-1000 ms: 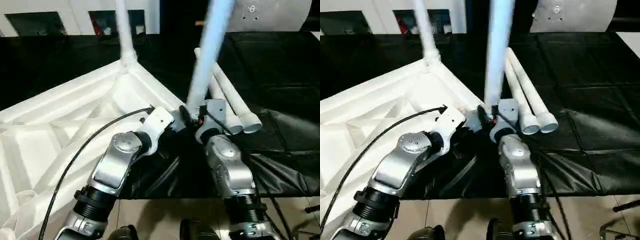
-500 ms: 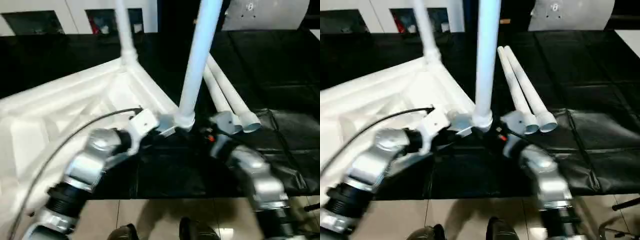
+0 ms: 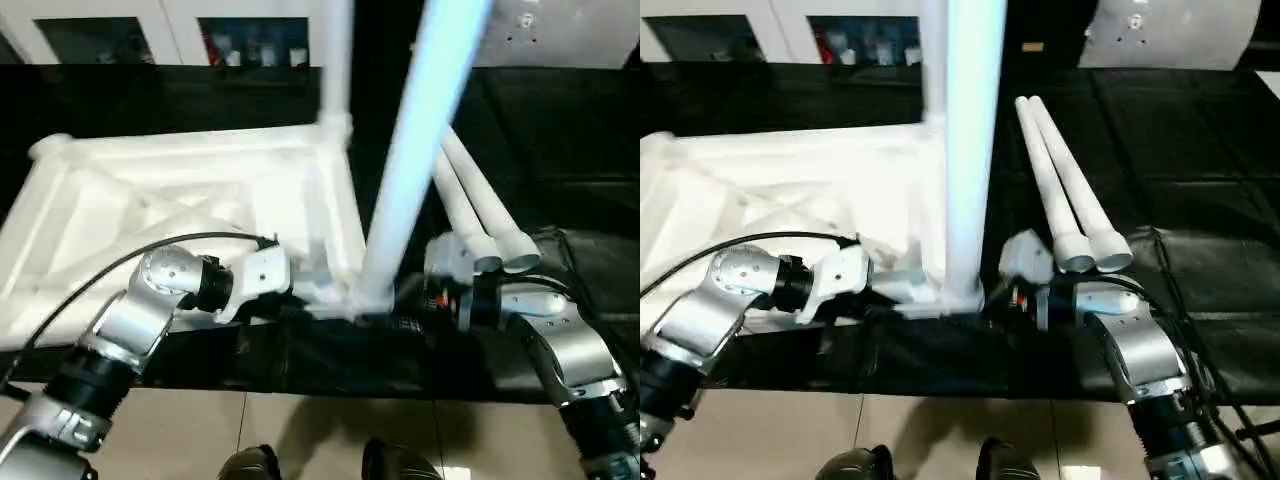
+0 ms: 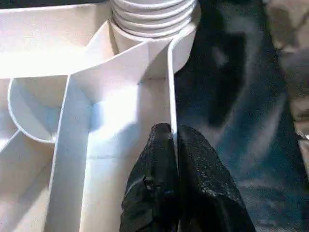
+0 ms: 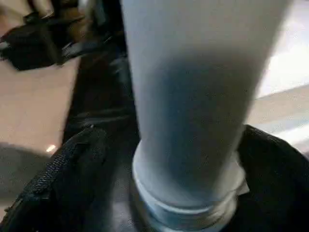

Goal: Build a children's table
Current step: Rotate leg to tighten

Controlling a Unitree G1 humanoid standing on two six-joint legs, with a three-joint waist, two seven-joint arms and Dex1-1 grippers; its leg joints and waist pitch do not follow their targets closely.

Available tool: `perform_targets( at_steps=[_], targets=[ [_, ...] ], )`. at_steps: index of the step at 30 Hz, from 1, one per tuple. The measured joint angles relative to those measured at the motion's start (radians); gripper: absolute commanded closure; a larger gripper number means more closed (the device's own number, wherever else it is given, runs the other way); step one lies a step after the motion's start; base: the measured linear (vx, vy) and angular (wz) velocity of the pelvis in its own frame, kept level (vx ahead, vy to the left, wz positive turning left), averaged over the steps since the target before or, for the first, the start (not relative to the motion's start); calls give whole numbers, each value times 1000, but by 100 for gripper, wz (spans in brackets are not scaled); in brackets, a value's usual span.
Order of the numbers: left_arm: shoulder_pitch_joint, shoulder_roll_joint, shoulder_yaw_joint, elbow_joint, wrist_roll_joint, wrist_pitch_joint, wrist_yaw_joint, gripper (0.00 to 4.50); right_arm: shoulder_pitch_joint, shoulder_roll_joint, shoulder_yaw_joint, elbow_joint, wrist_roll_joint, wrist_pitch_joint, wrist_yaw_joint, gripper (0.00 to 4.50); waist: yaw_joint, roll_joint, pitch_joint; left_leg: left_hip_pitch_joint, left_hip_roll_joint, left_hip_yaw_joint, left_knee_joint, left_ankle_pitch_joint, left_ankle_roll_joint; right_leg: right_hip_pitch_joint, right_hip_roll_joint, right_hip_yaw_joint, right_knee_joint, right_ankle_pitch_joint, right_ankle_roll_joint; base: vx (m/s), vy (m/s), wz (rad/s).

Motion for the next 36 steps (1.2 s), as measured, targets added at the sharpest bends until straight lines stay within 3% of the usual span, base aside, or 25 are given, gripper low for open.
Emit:
perform_targets(
  at_steps=[6,9,10,14,18,23,27,31,36],
  targets=[
    [-27,9,-26,44,0,-71,-47,450,-31,-15,23,35,1,1,73,73,7,0,0,0,0,0,0,0,0,0,0,0,1,0,0,0,0,0],
    [-41,9,-30,70,0,-96,-67,450,-49,-15,33,49,2,4,90,78,9,0,0,0,0,0,1,0,0,0,0,0,1,0,0,0,0,0],
    [-43,9,-30,77,0,-107,-73,450,-50,-15,33,51,2,4,96,114,10,0,0,0,0,0,1,0,0,0,0,0,1,0,0,0,0,0],
    [-52,10,-32,98,0,-133,-91,450,-53,-14,38,53,2,4,102,126,10,0,0,0,0,0,1,0,0,0,0,0,1,0,0,0,0,0],
    [-55,10,-33,106,0,-145,-92,450,-53,-13,38,54,3,6,101,167,11,0,0,0,0,0,0,0,0,0,0,0,1,0,0,0,0,0],
    [-55,9,-30,110,-1,-150,-93,450,-46,-9,33,51,8,21,100,176,11,0,0,1,0,0,0,0,0,0,0,0,1,0,0,0,0,0],
    [-31,-10,3,78,-18,-33,-51,450,26,35,-7,-14,30,87,1,176,11,0,0,2,0,0,-1,0,0,3,0,0,0,0,-1,0,0,0],
    [-14,-44,38,46,-11,91,48,450,54,106,-46,-24,8,106,-165,177,-3,1,1,9,0,1,0,-2,-8,9,0,1,-1,-2,4,0,0,0],
    [7,-218,107,-18,32,314,317,450,54,298,-160,-4,-69,130,-560,177,-39,1,2,16,-3,2,0,-2,-8,12,-2,3,-4,-3,5,0,0,0]
  ],
)
